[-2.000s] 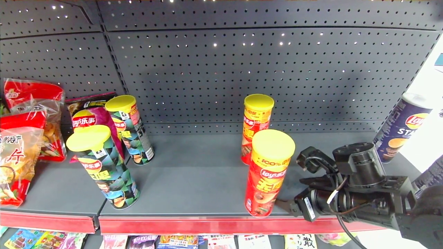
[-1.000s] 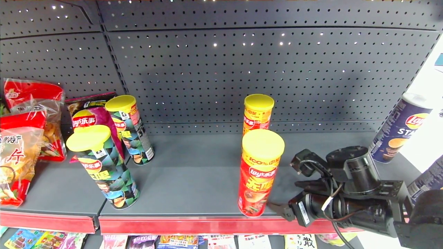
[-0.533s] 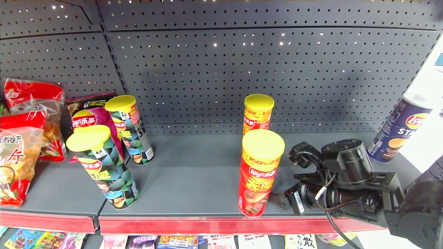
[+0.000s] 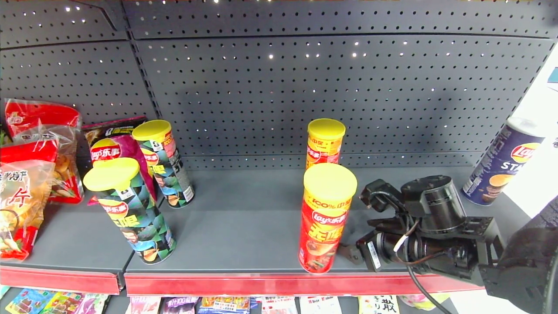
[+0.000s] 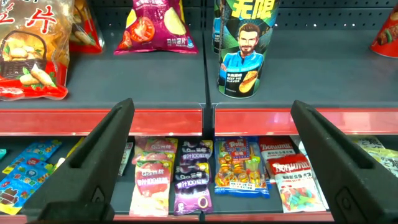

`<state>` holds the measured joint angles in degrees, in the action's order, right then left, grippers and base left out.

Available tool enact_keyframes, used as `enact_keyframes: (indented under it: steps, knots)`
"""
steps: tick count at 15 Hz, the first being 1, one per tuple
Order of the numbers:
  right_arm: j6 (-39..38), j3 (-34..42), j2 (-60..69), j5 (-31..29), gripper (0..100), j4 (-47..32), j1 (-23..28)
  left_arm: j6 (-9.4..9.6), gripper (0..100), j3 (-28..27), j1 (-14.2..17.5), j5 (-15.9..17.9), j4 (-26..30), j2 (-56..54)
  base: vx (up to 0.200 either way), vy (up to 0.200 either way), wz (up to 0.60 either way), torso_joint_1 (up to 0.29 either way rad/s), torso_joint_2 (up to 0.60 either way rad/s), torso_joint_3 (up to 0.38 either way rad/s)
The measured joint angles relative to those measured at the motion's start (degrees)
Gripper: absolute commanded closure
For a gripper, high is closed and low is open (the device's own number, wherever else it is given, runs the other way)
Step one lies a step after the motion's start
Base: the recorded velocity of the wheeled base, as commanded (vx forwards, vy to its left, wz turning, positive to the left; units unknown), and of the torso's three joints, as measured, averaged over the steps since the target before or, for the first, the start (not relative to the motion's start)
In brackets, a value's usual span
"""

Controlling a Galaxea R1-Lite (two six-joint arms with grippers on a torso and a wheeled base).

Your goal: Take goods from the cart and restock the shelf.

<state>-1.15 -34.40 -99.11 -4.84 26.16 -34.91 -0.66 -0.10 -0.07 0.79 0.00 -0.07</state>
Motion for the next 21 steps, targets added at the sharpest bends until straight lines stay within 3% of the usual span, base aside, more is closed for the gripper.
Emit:
enact_keyframes:
  steps: [15, 21]
  knots:
    - [-0.1, -1.3, -1.3, 0.1, 0, 0.0, -0.2, 0.0, 0, 0.0, 0.0, 0.0, 0.0, 0.0, 0.0, 0.0, 0.0, 0.0, 0.0, 0.0]
    - [0.0, 1.5, 3.0, 0.0, 0, 0.0, 2.5, -0.02, 0, 0.0, 0.0, 0.0, 0.0, 0.0, 0.0, 0.0, 0.0, 0.0, 0.0, 0.0]
